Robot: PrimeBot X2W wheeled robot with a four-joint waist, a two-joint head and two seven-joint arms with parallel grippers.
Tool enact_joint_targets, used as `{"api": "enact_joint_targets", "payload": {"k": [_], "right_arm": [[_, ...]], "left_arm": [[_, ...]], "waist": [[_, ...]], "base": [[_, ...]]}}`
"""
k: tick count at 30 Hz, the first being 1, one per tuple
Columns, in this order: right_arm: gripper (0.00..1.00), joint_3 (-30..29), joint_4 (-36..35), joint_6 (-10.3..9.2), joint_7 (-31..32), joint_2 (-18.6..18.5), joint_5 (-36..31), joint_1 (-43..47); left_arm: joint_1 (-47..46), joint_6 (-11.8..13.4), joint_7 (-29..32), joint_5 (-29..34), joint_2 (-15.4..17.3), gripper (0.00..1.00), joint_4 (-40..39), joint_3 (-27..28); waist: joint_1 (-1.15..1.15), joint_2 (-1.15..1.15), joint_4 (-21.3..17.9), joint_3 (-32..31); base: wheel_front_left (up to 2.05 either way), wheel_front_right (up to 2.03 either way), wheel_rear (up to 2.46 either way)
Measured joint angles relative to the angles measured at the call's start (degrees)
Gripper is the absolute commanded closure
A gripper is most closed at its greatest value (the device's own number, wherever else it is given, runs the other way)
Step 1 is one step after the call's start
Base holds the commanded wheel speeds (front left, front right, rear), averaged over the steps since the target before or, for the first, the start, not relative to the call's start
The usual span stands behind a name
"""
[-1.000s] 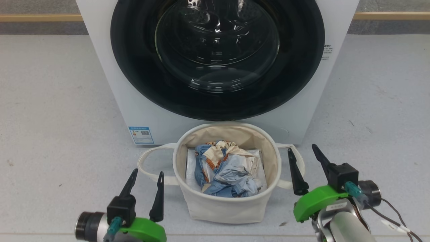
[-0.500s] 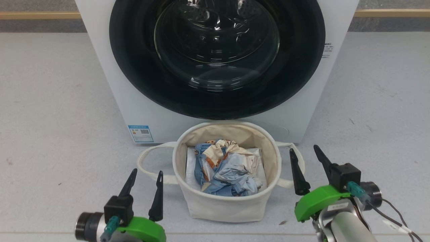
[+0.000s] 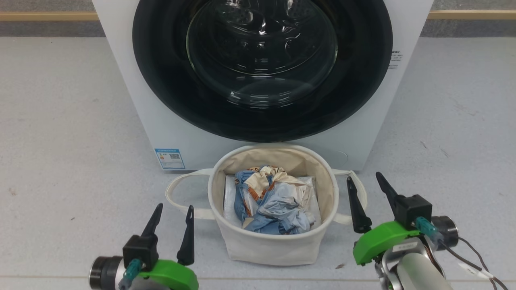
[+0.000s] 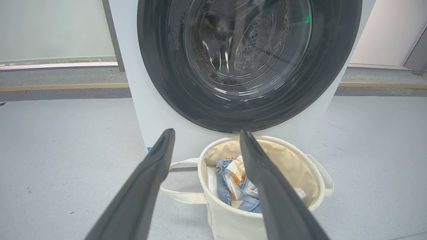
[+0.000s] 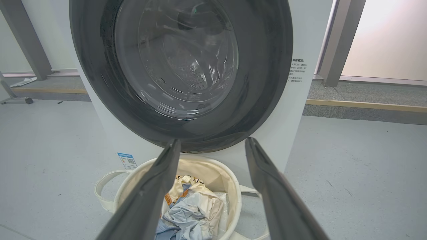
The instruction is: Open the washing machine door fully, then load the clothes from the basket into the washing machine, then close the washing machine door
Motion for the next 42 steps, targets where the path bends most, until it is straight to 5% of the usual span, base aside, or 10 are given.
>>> {"api": "enact_joint_targets", "payload": {"k": [42], "right_arm": [[0.0, 0.2, 0.4, 0.0, 0.0, 0.0, -0.4, 0.0]], "left_arm": [[0.0, 0.0, 0.0, -1.3, -0.4, 0.0, 2.2, -0.1]], "waist": [[0.0, 0.0, 0.2, -0.8]], "base": [[0.0, 0.0, 0.0]]}}
